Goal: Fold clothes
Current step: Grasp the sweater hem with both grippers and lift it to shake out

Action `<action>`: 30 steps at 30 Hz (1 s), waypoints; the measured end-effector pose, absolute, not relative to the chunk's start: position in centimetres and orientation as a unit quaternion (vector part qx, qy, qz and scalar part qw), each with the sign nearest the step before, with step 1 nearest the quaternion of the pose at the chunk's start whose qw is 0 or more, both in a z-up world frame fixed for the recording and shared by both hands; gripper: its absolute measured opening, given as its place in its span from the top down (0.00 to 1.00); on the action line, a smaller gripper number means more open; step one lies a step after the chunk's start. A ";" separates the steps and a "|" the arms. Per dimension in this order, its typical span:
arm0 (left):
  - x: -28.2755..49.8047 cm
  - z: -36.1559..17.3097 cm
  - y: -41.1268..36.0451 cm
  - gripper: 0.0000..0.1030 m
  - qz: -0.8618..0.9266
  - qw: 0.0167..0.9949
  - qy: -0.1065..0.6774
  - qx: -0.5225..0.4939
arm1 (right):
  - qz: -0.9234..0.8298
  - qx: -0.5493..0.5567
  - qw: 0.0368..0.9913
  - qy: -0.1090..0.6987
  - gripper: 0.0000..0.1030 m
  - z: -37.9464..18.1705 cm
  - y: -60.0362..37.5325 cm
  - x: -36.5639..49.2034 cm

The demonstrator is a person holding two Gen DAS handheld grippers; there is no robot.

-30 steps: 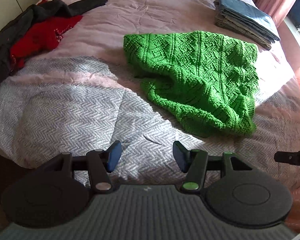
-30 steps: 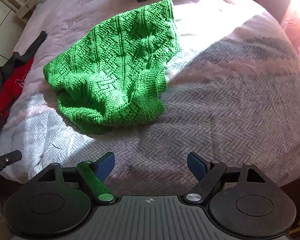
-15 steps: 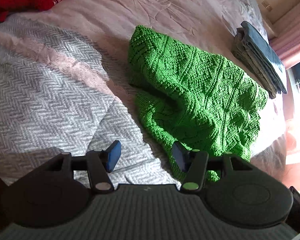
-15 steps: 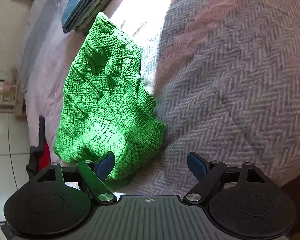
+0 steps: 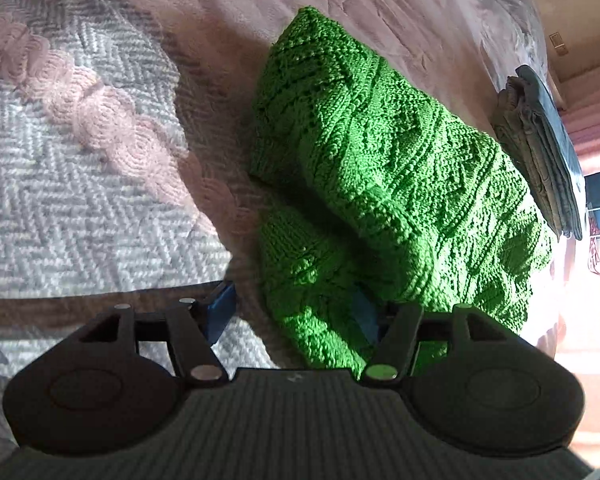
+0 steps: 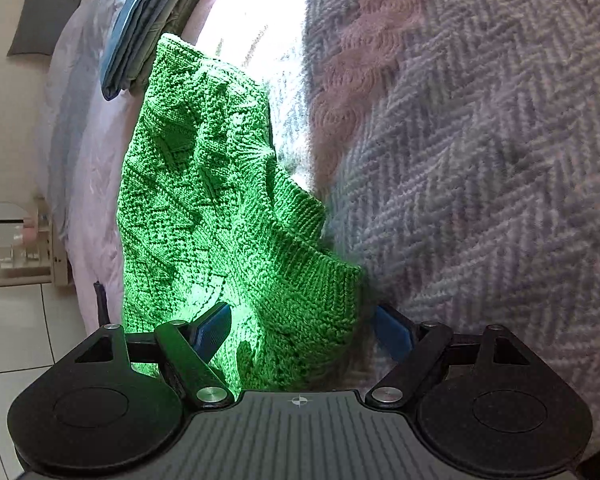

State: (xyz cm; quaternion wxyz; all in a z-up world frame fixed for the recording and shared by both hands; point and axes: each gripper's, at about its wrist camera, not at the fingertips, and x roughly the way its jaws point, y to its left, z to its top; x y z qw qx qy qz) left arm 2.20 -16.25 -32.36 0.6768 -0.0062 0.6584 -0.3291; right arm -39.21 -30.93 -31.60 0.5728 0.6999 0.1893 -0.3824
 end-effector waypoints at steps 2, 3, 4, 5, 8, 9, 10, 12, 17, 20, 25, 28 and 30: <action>2.1 -32.8 -17.0 0.47 -0.339 0.675 0.655 0.000 | -0.381 0.697 0.578 0.186 0.48 -32.1 -31.3 -38.6; 2.0 -32.9 -17.4 0.61 -0.346 0.675 0.652 0.006 | -0.382 0.698 0.576 0.189 0.56 -32.4 -31.6 -38.2; 1.9 -32.9 -17.8 0.79 -0.353 0.674 0.649 0.012 | -0.379 0.701 0.574 0.188 0.71 -32.7 -31.8 -38.0; 1.7 -32.9 -18.1 0.85 -0.360 0.674 0.645 0.015 | -0.371 0.704 0.577 0.182 0.82 -32.7 -32.0 -38.0; 1.4 -30.8 -17.6 0.95 -0.383 0.679 0.626 0.003 | -0.358 0.686 0.608 0.177 0.86 -30.7 -32.5 -37.9; 1.2 -29.7 -17.2 0.95 -0.392 0.687 0.612 0.005 | -0.351 0.679 0.621 0.172 0.87 -29.7 -32.7 -37.9; 0.9 -28.5 -16.8 0.95 -0.402 0.695 0.597 0.007 | -0.342 0.676 0.631 0.165 0.87 -28.6 -32.9 -38.0; 0.4 -25.3 -15.7 0.95 -0.423 0.716 0.555 0.002 | -0.326 0.661 0.658 0.153 0.88 -25.7 -33.4 -37.8; -0.1 -15.1 -12.8 0.95 -0.486 0.767 0.417 -0.050 | -0.273 0.576 0.760 0.127 0.89 -16.4 -34.1 -36.5; -0.7 -9.1 -11.4 0.95 -0.509 0.785 0.343 -0.081 | -0.238 0.519 0.814 0.110 0.89 -10.7 -34.3 -35.7; -2.7 -1.1 -9.0 0.96 -0.530 0.800 0.249 -0.132 | -0.186 0.431 0.880 0.080 0.89 -2.1 -32.9 -35.0; -4.7 3.1 -6.5 0.96 -0.551 0.796 0.194 -0.158 | -0.168 0.392 0.902 0.066 0.89 2.2 -31.5 -35.8; -6.0 5.8 -5.2 0.96 -0.563 0.794 0.156 -0.165 | -0.156 0.371 0.914 0.057 0.89 4.7 -30.6 -36.6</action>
